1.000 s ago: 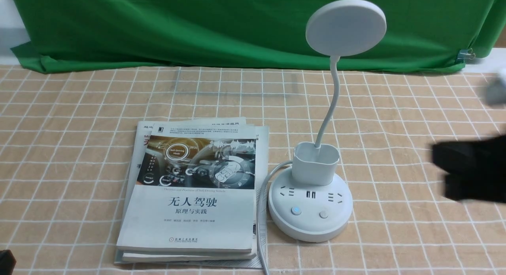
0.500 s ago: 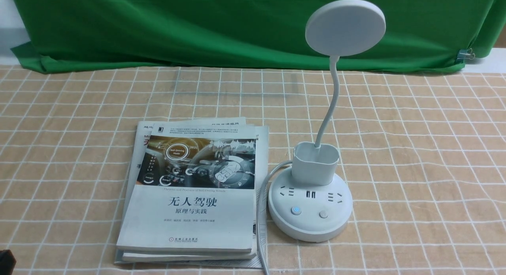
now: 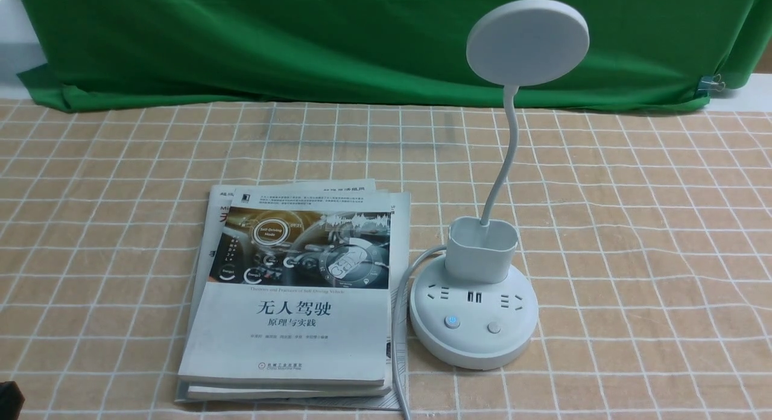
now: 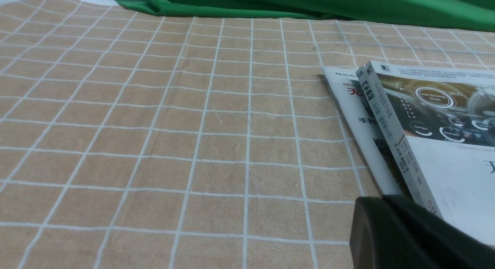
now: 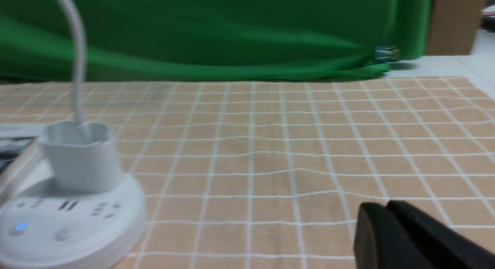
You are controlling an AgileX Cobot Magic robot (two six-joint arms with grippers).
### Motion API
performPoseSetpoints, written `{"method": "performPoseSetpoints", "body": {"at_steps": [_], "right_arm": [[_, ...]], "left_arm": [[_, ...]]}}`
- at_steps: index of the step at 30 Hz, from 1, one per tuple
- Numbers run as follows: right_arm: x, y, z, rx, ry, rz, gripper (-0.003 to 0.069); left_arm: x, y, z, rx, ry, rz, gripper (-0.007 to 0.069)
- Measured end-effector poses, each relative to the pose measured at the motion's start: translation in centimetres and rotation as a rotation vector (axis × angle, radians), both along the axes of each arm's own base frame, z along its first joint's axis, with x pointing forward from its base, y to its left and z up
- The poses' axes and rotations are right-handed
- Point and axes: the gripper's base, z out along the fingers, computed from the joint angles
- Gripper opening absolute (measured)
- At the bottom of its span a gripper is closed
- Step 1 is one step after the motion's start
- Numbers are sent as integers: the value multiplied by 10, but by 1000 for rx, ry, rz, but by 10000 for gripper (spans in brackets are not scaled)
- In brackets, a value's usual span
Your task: Turn off the desk lamp on the light coffee tablecloth by hand.
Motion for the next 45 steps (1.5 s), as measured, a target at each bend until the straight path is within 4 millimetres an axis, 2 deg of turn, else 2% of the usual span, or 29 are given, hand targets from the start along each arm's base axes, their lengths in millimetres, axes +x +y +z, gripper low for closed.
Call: {"method": "performPoseSetpoints", "body": {"at_steps": [45], "right_arm": [[0, 0, 0, 25, 4, 2, 114]], "left_arm": [[0, 0, 0, 0, 0, 0, 5]]}}
